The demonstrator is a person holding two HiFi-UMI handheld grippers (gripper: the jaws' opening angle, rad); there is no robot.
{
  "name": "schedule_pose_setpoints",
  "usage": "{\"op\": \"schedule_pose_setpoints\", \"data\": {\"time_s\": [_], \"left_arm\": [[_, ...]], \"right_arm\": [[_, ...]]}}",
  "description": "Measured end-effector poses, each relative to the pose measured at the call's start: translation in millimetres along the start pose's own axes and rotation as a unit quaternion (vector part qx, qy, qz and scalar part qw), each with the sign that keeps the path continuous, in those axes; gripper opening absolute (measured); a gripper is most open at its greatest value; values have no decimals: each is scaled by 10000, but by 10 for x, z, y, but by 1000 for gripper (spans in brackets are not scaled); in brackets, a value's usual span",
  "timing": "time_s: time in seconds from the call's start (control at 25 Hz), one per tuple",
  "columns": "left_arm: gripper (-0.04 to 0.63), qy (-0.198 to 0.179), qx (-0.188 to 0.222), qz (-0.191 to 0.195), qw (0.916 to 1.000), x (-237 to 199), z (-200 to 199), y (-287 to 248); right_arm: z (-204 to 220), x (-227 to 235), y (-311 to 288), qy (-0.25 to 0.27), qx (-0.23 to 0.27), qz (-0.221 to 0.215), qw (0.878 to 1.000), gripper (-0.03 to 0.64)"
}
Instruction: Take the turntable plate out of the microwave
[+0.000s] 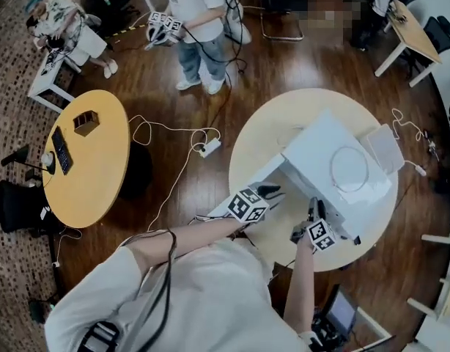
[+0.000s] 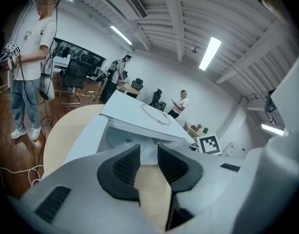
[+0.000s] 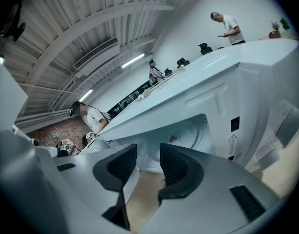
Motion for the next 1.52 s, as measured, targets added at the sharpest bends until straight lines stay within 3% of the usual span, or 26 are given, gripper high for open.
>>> {"op": "schedule_pose_setpoints", "data": {"time_s": [0.36, 0.8, 1.24, 1.52], "left_arm": [[103, -26, -253, -44, 9997, 60, 116, -133], [103, -151, -412, -179, 9989, 39, 202, -230], [103, -118, -441, -162, 9988, 17, 247, -190], [103, -155, -462, -183, 9986, -26, 248, -184]], "right_arm": [[263, 293, -165, -694, -184, 639, 9954, 155], [626, 602, -537, -1304, -256, 1073, 9853, 155], [794, 686, -753, -2063, -210, 1200, 9709, 155], [763, 775, -851, -2433, 100, 1207, 9624, 152]]}}
Point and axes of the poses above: the fingertips, and each gripper's own axes: y backward along the fingers, x to its right, z out of its underside, the point moved 5 cm from there along y, backward along the fingers, and after that the axes turned 12 degrees about y, right-handed, at the moved point
